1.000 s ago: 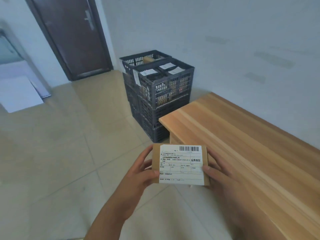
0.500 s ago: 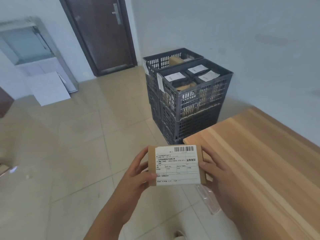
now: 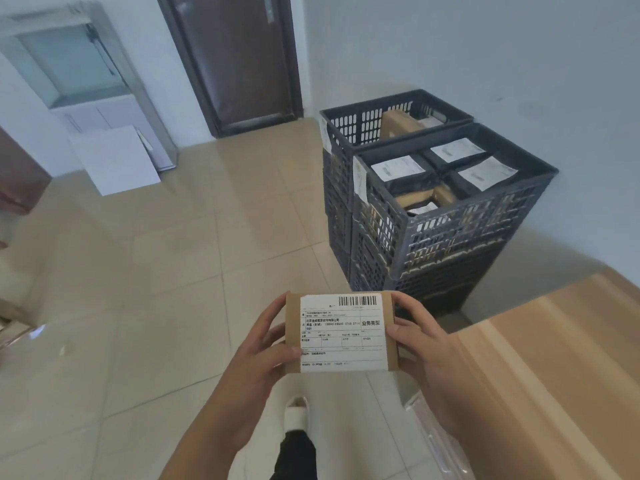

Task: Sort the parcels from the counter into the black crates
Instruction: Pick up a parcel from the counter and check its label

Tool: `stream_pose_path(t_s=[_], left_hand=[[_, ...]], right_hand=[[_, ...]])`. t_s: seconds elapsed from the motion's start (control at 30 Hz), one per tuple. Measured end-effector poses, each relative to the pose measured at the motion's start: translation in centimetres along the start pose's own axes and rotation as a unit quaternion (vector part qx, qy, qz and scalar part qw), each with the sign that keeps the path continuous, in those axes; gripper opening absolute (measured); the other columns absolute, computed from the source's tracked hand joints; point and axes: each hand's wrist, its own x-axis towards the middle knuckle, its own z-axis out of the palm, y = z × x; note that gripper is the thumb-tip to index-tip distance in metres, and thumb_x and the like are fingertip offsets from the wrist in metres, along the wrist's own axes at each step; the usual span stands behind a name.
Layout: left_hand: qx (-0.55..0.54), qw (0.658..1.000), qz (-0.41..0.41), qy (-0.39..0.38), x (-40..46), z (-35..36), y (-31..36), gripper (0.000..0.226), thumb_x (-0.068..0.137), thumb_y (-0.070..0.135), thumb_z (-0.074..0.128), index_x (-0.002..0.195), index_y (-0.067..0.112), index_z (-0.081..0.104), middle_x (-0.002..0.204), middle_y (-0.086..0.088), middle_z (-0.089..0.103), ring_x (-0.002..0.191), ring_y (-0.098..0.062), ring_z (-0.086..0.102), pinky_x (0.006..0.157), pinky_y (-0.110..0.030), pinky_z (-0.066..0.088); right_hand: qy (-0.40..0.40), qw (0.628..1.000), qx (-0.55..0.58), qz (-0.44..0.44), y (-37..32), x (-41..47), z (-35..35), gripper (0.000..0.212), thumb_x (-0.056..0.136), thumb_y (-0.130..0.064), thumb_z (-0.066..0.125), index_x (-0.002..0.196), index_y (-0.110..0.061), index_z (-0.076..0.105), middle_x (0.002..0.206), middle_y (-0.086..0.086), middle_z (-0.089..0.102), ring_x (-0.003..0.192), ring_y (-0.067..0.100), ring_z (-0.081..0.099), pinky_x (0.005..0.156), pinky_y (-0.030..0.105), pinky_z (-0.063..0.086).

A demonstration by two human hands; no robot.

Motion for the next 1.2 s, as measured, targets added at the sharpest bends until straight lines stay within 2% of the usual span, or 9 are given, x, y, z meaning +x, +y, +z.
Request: stream_pose_path(t_s=[0.1,0.17,0.3,0.43,0.57,0.67,0.8,1.0,1.2], left_hand=[[0.002,1.0,-0.006,-0.02,6.4,-2.0,1.6,0.079,0.064,0.025,0.074,0.137,0.048,0.055,0.123,0.0,0.074,0.115,-0.02,0.069,0.1,-0.039,0.048],[0.002,0.999,-0.008,-0.042,10.6,-3.6,3.4,0.08,0.063,0.031,0.075,0.138,0.048,0.053,0.123,0.001,0.074,0.115,-0.018,0.069,0.1,-0.039,0.048],[0.005,0.997,-0.001,-0.076,18.5,-6.9,8.0,0.072,0.07,0.028,0.071,0.137,0.048,0.054,0.123,0.001,0.074,0.116,-0.017,0.068,0.1,-0.037,0.048],[0.009,0.993,-0.004,-0.115,25.9,-9.3,11.3,0.079,0.064,0.031,0.071,0.139,0.046,0.053,0.125,0.0,0.073,0.116,-0.018,0.068,0.096,-0.036,0.049],[0.019,0.989,-0.031,-0.147,31.8,-9.8,12.5,0.076,0.069,0.024,0.07,0.139,0.046,0.053,0.125,0.0,0.073,0.115,-0.019,0.068,0.097,-0.037,0.048],[0.029,0.986,-0.05,-0.154,36.1,-9.6,13.1,0.077,0.068,0.022,0.072,0.138,0.047,0.053,0.124,0.001,0.073,0.115,-0.019,0.069,0.095,-0.036,0.049],[0.043,0.988,-0.049,-0.143,42.7,-9.5,14.9,0.075,0.068,0.021,0.072,0.136,0.046,0.052,0.122,0.001,0.074,0.111,-0.018,0.07,0.093,-0.036,0.05],[0.086,0.988,-0.049,-0.115,53.8,-8.6,20.4,0.068,0.072,0.025,0.075,0.132,0.048,0.055,0.123,-0.002,0.073,0.112,-0.02,0.07,0.095,-0.039,0.051],[0.152,0.981,-0.047,-0.11,63.6,-7.3,24.7,0.061,0.075,0.024,0.073,0.128,0.051,0.058,0.121,0.001,0.073,0.109,-0.02,0.071,0.087,-0.033,0.052]], right_hand=[[0.024,1.0,0.004,-0.002,-1.6,5.2,1.3,0.043,0.082,-0.029,0.066,0.124,-0.038,0.065,0.116,0.005,0.076,0.111,0.028,0.07,0.084,0.036,0.051],[0.045,0.999,0.009,-0.001,-3.1,9.0,2.4,0.037,0.086,-0.025,0.066,0.12,-0.038,0.067,0.118,0.007,0.076,0.109,0.03,0.071,0.083,0.039,0.052],[0.07,0.997,-0.005,-0.01,-7.1,16.0,5.0,0.033,0.1,-0.013,0.055,0.115,-0.039,0.068,0.115,0.011,0.076,0.105,0.046,0.067,0.089,0.066,0.051],[0.103,0.994,0.01,-0.014,-9.5,21.7,6.6,0.038,0.1,-0.007,0.053,0.12,-0.036,0.067,0.114,0.008,0.076,0.1,0.029,0.074,0.09,0.05,0.058],[0.124,0.991,0.041,0.007,-9.9,25.9,6.1,0.042,0.091,-0.012,0.062,0.127,-0.032,0.066,0.117,0.011,0.075,0.107,0.039,0.071,0.099,0.061,0.054],[0.145,0.988,0.047,0.026,-10.6,29.9,5.2,0.041,0.097,-0.006,0.055,0.127,-0.031,0.066,0.118,0.012,0.075,0.107,0.036,0.072,0.091,0.052,0.056],[0.133,0.99,0.017,0.034,-12.4,37.0,4.1,0.041,0.101,-0.005,0.048,0.131,-0.029,0.062,0.114,0.004,0.077,0.1,0.022,0.075,0.085,0.038,0.054],[0.093,0.995,0.032,0.036,-16.7,49.0,1.6,0.035,0.102,-0.009,0.051,0.128,-0.031,0.059,0.113,-0.003,0.077,0.098,0.013,0.075,0.083,0.033,0.058],[0.038,0.997,0.056,0.049,-19.4,58.6,-2.2,0.047,0.078,-0.022,0.063,0.125,-0.022,0.055,0.116,0.005,0.075,0.107,0.022,0.073,0.089,0.036,0.058]])
